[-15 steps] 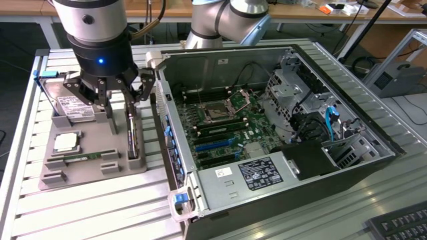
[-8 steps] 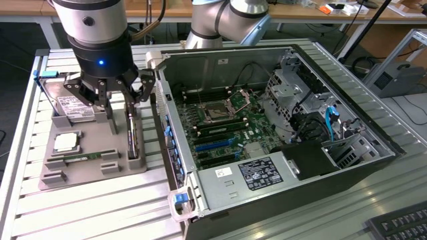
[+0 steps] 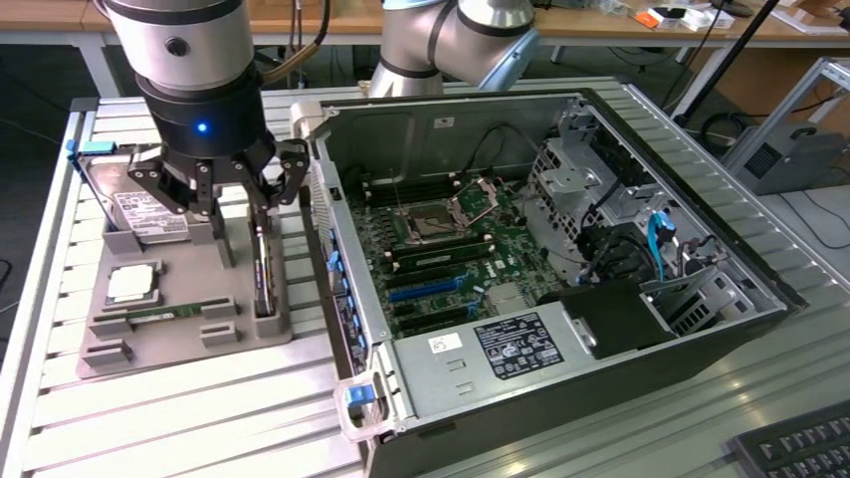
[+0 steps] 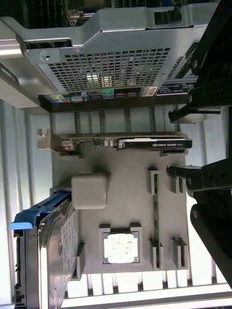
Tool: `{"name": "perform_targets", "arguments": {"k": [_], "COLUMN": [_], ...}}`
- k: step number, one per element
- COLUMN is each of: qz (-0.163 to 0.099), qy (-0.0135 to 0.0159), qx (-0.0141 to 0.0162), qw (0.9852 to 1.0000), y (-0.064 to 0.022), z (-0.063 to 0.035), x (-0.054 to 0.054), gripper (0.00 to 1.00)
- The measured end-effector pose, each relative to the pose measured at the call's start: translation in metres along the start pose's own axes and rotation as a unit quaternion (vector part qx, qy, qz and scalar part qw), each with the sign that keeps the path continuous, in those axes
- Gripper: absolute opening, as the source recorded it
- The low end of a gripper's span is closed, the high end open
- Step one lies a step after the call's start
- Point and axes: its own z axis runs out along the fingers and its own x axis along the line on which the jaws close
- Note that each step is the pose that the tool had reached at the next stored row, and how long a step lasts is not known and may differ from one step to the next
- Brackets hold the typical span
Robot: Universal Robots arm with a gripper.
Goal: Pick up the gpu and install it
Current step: 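Pick up the gpu and move the gpu toward the slot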
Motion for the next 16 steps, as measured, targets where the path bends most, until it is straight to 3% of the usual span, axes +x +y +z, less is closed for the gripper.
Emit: {"name": "perform_targets", "arguments": {"k": [16], "qz": [0.000], "qy": [0.0000], "qx": [0.0000], "qw": [1.0000], "y": [-0.0046], "z": [0.0079], "x": [-0.0001], "gripper": [0.48]}}
